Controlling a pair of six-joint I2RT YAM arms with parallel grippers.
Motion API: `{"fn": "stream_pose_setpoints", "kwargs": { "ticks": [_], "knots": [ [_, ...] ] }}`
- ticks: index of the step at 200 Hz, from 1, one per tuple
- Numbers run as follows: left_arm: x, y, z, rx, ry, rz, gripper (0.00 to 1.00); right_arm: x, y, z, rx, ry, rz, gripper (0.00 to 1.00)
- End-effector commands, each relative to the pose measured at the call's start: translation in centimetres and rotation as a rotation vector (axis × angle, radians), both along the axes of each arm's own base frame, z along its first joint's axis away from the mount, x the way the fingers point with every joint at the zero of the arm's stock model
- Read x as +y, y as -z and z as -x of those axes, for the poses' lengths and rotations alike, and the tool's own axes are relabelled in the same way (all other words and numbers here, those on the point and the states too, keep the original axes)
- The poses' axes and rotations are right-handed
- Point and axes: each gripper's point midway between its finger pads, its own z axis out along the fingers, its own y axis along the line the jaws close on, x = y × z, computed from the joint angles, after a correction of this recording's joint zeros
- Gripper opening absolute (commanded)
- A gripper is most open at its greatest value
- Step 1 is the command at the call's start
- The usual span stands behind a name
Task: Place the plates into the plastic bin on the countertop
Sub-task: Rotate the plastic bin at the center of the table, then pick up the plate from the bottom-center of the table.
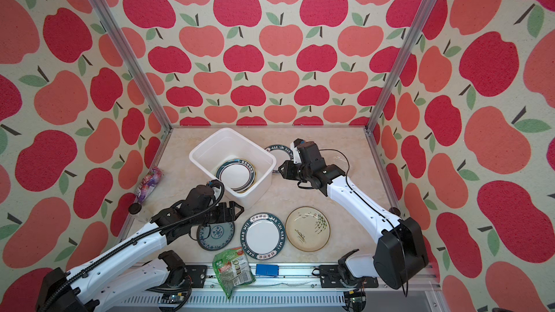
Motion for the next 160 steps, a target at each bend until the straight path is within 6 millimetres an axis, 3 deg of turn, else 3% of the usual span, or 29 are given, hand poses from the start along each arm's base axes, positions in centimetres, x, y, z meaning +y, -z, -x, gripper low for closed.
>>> {"fn": "stream_pose_setpoints", "kwargs": {
  "ticks": [1, 22, 42, 92, 160],
  "knots": [
    [-1.7, 0.0, -1.1, -0.039, 0.062, 0.022, 0.91, 0.5, -0.8, 3.0, 0.073, -0.1, -0.083, 0.35],
    [-3.2, 0.9, -1.5, -0.013, 0.111, 0.07, 0.9, 0.0, -0.1, 5.7, 0.158, -0.146, -0.082, 0.35],
    [-4.1, 2.1, -1.5, 0.022, 0.146, 0.081, 0.88, -1.5, 0.7, 6.7, 0.158, -0.116, -0.048, 0.34],
    [-4.6, 3.5, 0.0, 0.073, 0.199, 0.098, 0.83, -1.4, 1.6, 6.2, 0.163, -0.097, -0.046, 0.34],
    [-3.5, 6.0, 1.7, 0.113, 0.173, 0.054, 0.76, 0.0, 3.2, 5.2, 0.205, -0.106, -0.088, 0.32]
  ]
}}
